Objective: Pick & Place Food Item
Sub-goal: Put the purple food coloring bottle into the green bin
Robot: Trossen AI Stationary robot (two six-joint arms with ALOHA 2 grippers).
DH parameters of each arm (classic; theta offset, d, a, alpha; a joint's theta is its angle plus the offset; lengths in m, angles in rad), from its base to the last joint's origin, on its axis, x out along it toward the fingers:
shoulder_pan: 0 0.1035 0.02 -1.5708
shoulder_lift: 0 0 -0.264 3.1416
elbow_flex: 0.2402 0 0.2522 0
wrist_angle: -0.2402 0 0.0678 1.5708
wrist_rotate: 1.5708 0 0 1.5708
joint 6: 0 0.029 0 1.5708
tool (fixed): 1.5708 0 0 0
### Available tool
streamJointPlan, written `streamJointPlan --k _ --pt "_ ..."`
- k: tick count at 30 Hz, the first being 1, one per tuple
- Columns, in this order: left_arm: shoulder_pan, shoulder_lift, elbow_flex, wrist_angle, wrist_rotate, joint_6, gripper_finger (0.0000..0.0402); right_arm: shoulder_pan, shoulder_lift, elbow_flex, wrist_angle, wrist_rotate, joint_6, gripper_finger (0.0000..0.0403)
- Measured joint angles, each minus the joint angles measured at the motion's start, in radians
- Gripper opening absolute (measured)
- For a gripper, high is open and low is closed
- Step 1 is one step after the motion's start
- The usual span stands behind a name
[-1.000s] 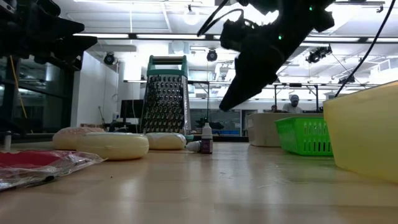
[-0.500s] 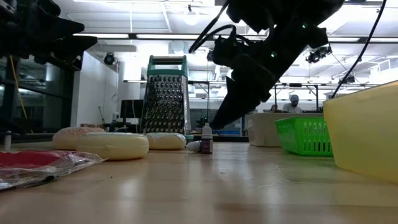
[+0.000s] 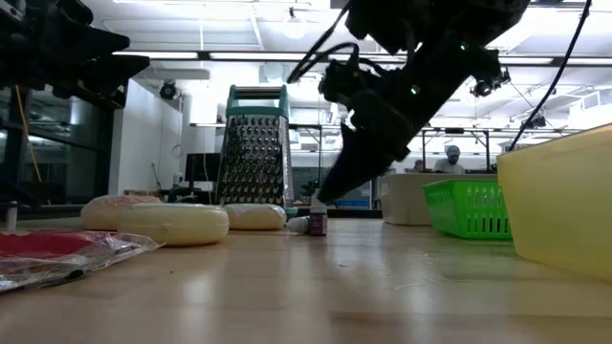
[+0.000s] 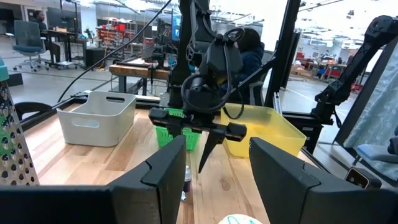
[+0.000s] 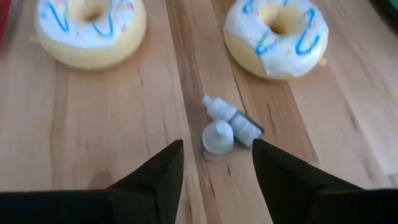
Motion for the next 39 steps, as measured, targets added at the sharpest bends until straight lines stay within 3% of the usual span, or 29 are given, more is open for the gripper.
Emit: streamJointPlan --k 33,39 --pt "0.0 0.0 0.0 0.0 0.0 0.0 0.017 -0.014 0.047 0.0 0.078 -0.002 0.005 0.0179" --pt "0.0 0.0 0.0 0.0 0.0 0.0 0.017 -0.018 0.047 0.0 0.077 -0.002 0.003 0.0156"
